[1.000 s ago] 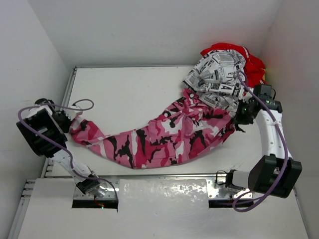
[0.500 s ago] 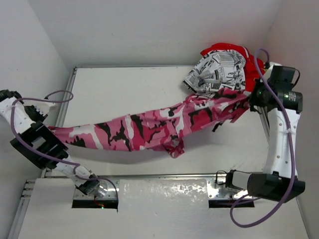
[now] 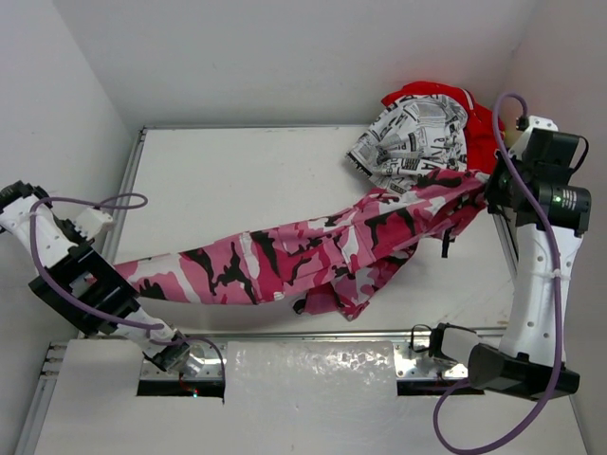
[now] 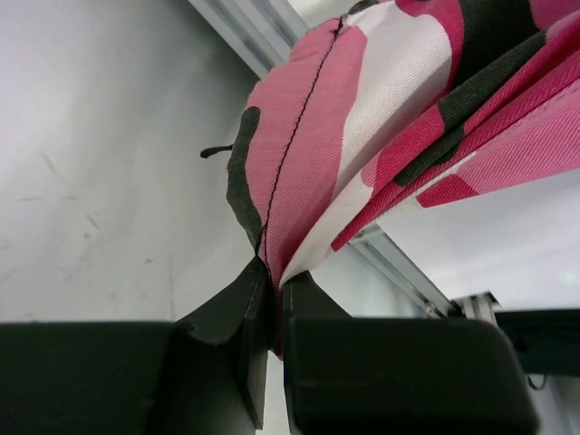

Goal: Fold and stack the trousers
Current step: Flatten the trousers out

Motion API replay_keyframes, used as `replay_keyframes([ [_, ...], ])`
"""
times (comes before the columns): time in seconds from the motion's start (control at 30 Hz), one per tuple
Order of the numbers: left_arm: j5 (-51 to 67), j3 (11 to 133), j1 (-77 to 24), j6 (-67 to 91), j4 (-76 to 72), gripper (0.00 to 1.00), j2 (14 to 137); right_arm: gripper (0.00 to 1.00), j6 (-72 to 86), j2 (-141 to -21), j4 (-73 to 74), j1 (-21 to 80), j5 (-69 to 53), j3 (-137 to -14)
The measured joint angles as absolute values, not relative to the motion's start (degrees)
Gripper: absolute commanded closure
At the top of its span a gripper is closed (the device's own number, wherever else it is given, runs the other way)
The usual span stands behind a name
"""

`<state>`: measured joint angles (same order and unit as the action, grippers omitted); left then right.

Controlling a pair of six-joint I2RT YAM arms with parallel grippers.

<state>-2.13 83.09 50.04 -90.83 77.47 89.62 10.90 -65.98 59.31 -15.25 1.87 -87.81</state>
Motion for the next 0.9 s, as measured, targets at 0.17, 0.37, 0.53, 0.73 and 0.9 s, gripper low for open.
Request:
replay_keyframes([
  [0.17,-0.8,82.6,51.0,-92.4,77.8,1.00,89.5,1.00,10.5,-66.0,58.3,-15.3,0.1,-85.6],
  [0.37,13.1,91.5,45.6,-84.9,76.5,0.85,99.9,1.00,10.6,-68.0,52.6,-15.6,-6.5,-79.2],
  [0.53,23.3,99.3,39.6,-72.9,70.3,0.85,115.2,1.00,11.2,-71.6,47.2,-15.7,-10.8,-73.1],
  [0.73,31.2,106.8,38.2,-52.6,59.4,0.87,125.4,1.00,11.2,-73.8,44.8,-15.9,-12.6,-70.9],
  [0.9,34.9,107.0,37.3,-40.6,48.6,0.92,124.0,1.00,11.1,-74.1,43.8,-15.9,-13.8,-69.8],
])
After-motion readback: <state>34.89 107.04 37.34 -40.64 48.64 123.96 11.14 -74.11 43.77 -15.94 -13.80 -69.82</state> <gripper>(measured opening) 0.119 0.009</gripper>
